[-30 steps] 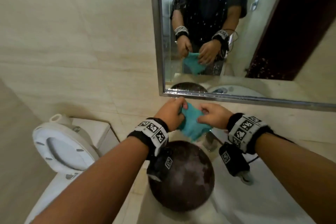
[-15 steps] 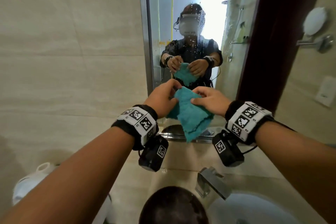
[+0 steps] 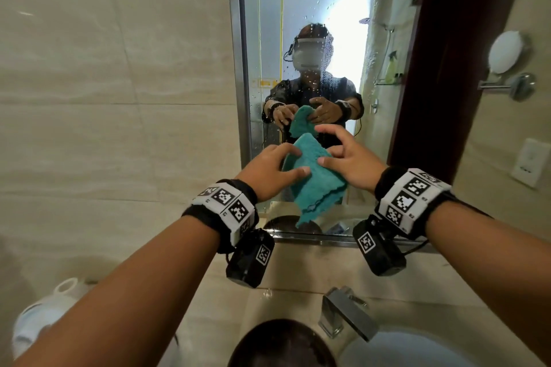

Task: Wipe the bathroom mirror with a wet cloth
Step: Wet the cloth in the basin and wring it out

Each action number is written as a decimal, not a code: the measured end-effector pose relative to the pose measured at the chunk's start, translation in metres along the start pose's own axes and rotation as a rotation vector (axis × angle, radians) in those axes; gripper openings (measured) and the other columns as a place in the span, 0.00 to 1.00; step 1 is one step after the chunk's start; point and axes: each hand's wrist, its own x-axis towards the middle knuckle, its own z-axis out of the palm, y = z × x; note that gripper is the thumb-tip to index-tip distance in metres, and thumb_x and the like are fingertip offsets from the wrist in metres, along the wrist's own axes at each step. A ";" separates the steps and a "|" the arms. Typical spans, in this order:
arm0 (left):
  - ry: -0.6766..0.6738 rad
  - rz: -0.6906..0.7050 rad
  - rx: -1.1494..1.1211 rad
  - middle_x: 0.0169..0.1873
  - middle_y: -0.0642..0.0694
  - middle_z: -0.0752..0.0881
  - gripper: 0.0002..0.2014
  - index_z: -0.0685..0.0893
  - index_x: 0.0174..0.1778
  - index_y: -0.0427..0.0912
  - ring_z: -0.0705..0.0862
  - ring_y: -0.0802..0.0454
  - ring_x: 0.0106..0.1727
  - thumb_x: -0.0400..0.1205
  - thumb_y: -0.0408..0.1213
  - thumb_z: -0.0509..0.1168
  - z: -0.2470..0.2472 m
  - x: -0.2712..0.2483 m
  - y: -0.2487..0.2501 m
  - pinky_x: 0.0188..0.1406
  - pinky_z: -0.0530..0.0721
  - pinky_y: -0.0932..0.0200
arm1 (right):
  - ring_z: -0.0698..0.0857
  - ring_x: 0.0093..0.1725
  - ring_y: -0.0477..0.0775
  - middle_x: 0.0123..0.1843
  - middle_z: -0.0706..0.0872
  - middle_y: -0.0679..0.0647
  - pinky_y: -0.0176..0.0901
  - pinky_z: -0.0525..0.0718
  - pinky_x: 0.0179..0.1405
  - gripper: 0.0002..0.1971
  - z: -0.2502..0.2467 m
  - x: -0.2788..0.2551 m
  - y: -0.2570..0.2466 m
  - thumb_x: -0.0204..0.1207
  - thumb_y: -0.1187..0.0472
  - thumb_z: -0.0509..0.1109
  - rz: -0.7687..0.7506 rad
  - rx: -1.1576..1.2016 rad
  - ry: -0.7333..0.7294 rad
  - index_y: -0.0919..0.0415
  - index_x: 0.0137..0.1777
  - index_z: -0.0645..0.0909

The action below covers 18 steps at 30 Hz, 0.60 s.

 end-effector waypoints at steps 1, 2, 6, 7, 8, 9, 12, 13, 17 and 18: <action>0.001 0.005 0.022 0.66 0.48 0.74 0.23 0.74 0.67 0.53 0.77 0.50 0.63 0.77 0.54 0.67 0.001 -0.002 0.002 0.60 0.77 0.56 | 0.88 0.42 0.57 0.44 0.87 0.57 0.49 0.87 0.38 0.22 0.000 0.000 -0.001 0.79 0.73 0.63 -0.010 0.017 -0.013 0.46 0.66 0.69; 0.007 0.015 0.031 0.67 0.48 0.74 0.27 0.72 0.70 0.52 0.76 0.51 0.64 0.76 0.54 0.68 0.002 -0.003 0.005 0.61 0.76 0.57 | 0.88 0.45 0.58 0.47 0.87 0.58 0.50 0.88 0.42 0.22 -0.001 -0.001 -0.002 0.80 0.75 0.61 -0.022 0.040 -0.026 0.48 0.65 0.71; 0.004 0.037 0.015 0.65 0.47 0.79 0.27 0.70 0.71 0.50 0.79 0.52 0.60 0.77 0.43 0.71 0.004 -0.003 0.015 0.59 0.81 0.57 | 0.86 0.54 0.54 0.56 0.85 0.58 0.48 0.87 0.52 0.23 -0.003 0.000 -0.004 0.77 0.81 0.57 -0.009 0.179 -0.034 0.56 0.64 0.76; 0.025 0.035 0.034 0.64 0.47 0.80 0.25 0.71 0.70 0.49 0.80 0.52 0.58 0.78 0.40 0.70 0.006 0.000 0.022 0.58 0.82 0.56 | 0.86 0.53 0.53 0.57 0.85 0.57 0.47 0.87 0.51 0.25 -0.011 -0.001 -0.006 0.76 0.83 0.57 0.001 0.198 -0.044 0.56 0.64 0.76; 0.036 0.036 0.053 0.63 0.47 0.81 0.23 0.72 0.69 0.49 0.81 0.51 0.57 0.79 0.39 0.69 0.005 0.001 0.022 0.58 0.82 0.56 | 0.86 0.53 0.53 0.57 0.84 0.57 0.45 0.88 0.50 0.27 -0.012 -0.001 -0.006 0.74 0.83 0.58 0.018 0.190 -0.052 0.55 0.65 0.76; 0.058 0.043 0.077 0.61 0.47 0.82 0.20 0.74 0.68 0.48 0.82 0.51 0.55 0.80 0.37 0.67 0.003 0.001 0.022 0.57 0.82 0.57 | 0.86 0.54 0.52 0.57 0.84 0.57 0.44 0.88 0.50 0.28 -0.014 0.000 -0.006 0.73 0.84 0.60 0.034 0.169 -0.057 0.55 0.67 0.75; 0.101 0.046 0.133 0.54 0.47 0.84 0.13 0.80 0.62 0.47 0.82 0.51 0.51 0.82 0.37 0.64 0.000 0.003 0.018 0.53 0.81 0.57 | 0.84 0.55 0.51 0.57 0.83 0.55 0.43 0.86 0.53 0.33 -0.016 0.001 -0.006 0.69 0.83 0.67 0.067 0.142 -0.082 0.56 0.70 0.72; 0.108 0.051 0.139 0.51 0.48 0.84 0.11 0.81 0.60 0.47 0.82 0.52 0.50 0.82 0.37 0.64 -0.001 0.003 0.018 0.52 0.81 0.57 | 0.84 0.56 0.51 0.57 0.83 0.55 0.43 0.85 0.55 0.34 -0.016 0.002 -0.005 0.68 0.83 0.69 0.078 0.133 -0.088 0.56 0.71 0.71; 0.162 0.081 0.141 0.45 0.51 0.83 0.07 0.84 0.54 0.47 0.78 0.55 0.42 0.82 0.38 0.64 -0.004 0.005 0.019 0.44 0.75 0.62 | 0.84 0.58 0.53 0.60 0.83 0.55 0.51 0.82 0.63 0.33 -0.020 0.010 0.003 0.67 0.70 0.78 0.076 -0.221 -0.045 0.56 0.72 0.73; 0.168 0.086 0.146 0.46 0.51 0.84 0.07 0.84 0.54 0.47 0.79 0.55 0.42 0.82 0.39 0.64 -0.005 0.006 0.020 0.43 0.74 0.62 | 0.84 0.57 0.52 0.58 0.84 0.53 0.50 0.82 0.61 0.28 -0.022 0.012 0.005 0.68 0.65 0.78 0.055 -0.350 -0.024 0.54 0.68 0.76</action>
